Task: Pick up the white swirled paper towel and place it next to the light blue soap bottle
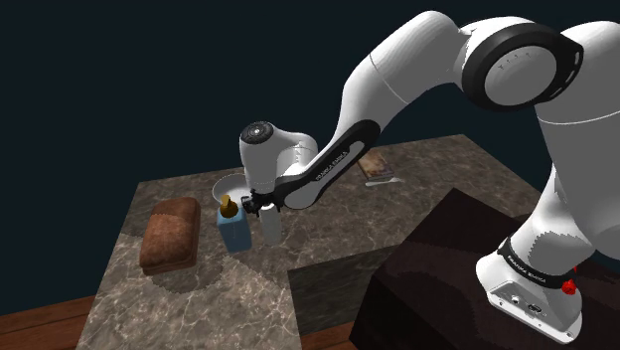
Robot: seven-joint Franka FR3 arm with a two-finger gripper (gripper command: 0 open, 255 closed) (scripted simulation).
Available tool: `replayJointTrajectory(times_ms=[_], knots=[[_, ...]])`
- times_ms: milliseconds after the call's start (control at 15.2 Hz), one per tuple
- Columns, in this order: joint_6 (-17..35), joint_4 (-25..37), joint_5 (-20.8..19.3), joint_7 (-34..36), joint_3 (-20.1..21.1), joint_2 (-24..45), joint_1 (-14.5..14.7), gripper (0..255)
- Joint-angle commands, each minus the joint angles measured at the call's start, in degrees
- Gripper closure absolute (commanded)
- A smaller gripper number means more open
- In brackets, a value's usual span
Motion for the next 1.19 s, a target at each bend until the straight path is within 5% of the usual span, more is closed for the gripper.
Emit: replayJointTrajectory(times_ms=[0,66,1122], knots=[[0.0,0.0,0.0,0.0,0.0,0.0,0.0,255],[0.0,0.0,0.0,0.0,0.0,0.0,0.0,0],[-4.0,-2.0,1.6,-0.9,1.5,-6.0,-0.3,0]])
